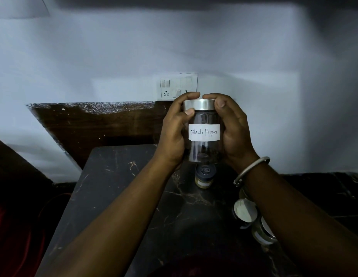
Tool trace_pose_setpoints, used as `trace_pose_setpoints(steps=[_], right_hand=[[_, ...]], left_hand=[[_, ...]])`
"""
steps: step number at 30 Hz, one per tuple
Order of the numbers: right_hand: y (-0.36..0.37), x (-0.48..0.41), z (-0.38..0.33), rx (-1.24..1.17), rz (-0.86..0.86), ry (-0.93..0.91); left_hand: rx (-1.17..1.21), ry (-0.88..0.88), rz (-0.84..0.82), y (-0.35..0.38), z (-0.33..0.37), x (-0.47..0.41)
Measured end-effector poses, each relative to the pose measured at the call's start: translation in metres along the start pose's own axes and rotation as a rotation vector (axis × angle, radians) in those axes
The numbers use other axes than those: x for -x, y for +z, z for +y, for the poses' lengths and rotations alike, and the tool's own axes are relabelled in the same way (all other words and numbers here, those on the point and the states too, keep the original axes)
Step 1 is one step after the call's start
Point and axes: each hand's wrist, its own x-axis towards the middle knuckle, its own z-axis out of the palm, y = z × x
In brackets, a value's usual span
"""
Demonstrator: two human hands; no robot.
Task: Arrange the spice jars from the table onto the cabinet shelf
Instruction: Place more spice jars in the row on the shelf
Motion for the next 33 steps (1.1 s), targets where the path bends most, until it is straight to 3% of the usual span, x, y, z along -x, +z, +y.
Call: trace_pose_setpoints(steps=[15, 24, 33], right_hand=[[0.018, -0.006, -0.028, -0.060, 0.004, -0.009], [0.035, -0.006, -0.079, -0.009, -0.057, -0.147], [0.045, -0.019, -0.089, -0.017, -0.084, -0.140]], left_hand=[[0.035, 0.011, 0.015, 0.011, 0.032, -0.002], [0.123, 0.103, -0.092, 0.027, 0.080, 0.000], [0.122, 0.126, -0.122, 0.024, 0.092, -0.014]])
